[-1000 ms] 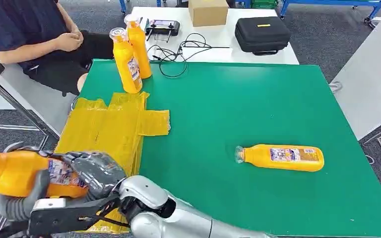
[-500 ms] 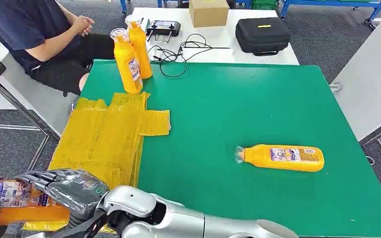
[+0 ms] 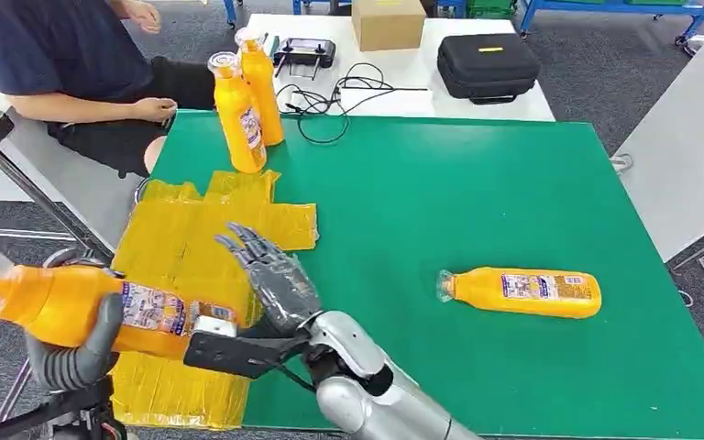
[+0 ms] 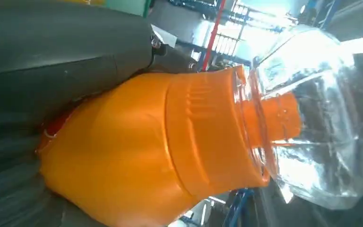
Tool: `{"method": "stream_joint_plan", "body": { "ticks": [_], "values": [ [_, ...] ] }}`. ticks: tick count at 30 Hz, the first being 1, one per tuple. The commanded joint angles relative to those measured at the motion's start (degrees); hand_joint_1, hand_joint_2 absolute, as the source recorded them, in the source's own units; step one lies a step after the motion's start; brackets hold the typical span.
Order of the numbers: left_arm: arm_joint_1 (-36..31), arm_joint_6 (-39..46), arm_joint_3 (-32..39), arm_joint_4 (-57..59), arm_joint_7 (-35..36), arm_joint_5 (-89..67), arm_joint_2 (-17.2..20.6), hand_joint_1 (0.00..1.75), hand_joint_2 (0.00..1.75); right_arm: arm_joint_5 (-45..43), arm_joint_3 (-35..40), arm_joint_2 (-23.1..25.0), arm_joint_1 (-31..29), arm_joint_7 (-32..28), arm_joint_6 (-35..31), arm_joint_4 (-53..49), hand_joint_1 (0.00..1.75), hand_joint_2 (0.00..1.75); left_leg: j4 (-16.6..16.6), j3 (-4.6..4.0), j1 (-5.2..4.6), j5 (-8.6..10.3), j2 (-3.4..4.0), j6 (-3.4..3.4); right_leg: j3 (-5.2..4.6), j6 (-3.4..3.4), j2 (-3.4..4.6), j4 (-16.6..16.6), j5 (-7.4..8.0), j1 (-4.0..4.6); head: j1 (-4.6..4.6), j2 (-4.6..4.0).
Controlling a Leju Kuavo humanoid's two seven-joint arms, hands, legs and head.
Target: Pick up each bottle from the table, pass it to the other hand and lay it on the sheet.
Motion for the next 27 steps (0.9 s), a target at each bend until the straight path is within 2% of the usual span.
{"method": "stream_joint_plan", "body": {
  "ticks": [1, 5, 7, 9, 12, 15, 21, 27],
  "values": [
    [-3.24, 2.90, -1.73, 6.30, -1.14, -2.89, 4.19, 1.75, 1.75, 2.85, -8.92, -5.40, 8.21, 0.17, 0.35, -14.27, 0.00, 0.00, -0.11, 0.13, 0.02, -0.02, -0.17, -0.12, 0.19, -0.04, -0.24, -0.11, -0.09, 0.02, -0.02, 0.00],
    [-3.24, 2.90, -1.73, 6.30, -1.14, -2.89, 4.19, 1.75, 1.75, 2.85, -8.92, -5.40, 8.21, 0.17, 0.35, -14.27, 0.00, 0.00, -0.11, 0.07, 0.06, -0.02, 0.00, -0.11, 0.10, -0.05, -0.14, -0.10, -0.06, 0.04, -0.02, 0.00],
    [-2.75, 8.70, -0.07, 5.83, -3.99, -9.22, 4.55, 1.75, 1.75, 3.02, -9.98, -3.60, 7.91, -1.67, -0.52, -14.42, 0.00, 0.00, -0.11, 0.10, 0.08, -0.02, 0.05, -0.13, 0.13, -0.06, -0.13, -0.11, -0.07, 0.06, -0.02, 0.00],
    [-3.04, 16.15, 4.65, 6.63, -6.88, -18.57, 5.54, 1.75, 1.75, 3.18, -10.84, -2.16, 6.67, -2.23, -0.53, -15.86, 0.00, 0.00, -0.08, -0.01, 0.05, -0.02, 0.19, -0.09, -0.04, -0.05, 0.04, -0.01, -0.04, 0.05, -0.02, 0.00],
    [-6.51, 19.82, 10.94, 10.75, -7.63, -28.92, 5.09, 1.75, 1.75, 1.89, -13.54, -2.94, 6.82, -3.98, -0.14, -18.04, 0.00, 0.00, -0.11, 0.13, 0.10, -0.06, 0.37, -0.19, 0.09, -0.10, 0.18, -0.04, -0.04, 0.10, -0.02, 0.00],
    [-9.21, 26.23, 13.94, 14.76, -8.53, -37.91, 5.88, 1.75, 1.75, -0.03, -15.33, -4.06, 6.23, -7.15, 0.91, -16.10, 0.00, 0.00, -0.19, 0.18, 0.11, 0.02, 0.06, -0.19, 0.22, -0.09, -0.12, -0.15, -0.05, 0.11, -0.02, 0.00],
    [-13.36, 35.21, 12.50, 22.36, -7.41, -50.67, 7.86, 1.75, 1.75, -2.22, -16.19, -4.51, 4.04, -8.83, 1.04, -12.06, 0.00, 0.00, -0.18, 0.13, 0.07, 0.07, 0.15, -0.16, 0.15, -0.06, -0.02, -0.11, -0.01, 0.06, -0.02, 0.00],
    [-17.03, 41.93, 7.69, 28.58, -2.90, -62.63, 6.09, 1.75, 1.75, -4.43, -18.08, -7.85, 5.12, -8.42, 1.61, -15.53, 0.00, 0.00, -0.16, 0.13, 0.07, 0.08, -0.01, -0.16, 0.23, -0.03, -0.16, -0.14, -0.03, 0.06, -0.02, 0.00]
  ]
}}
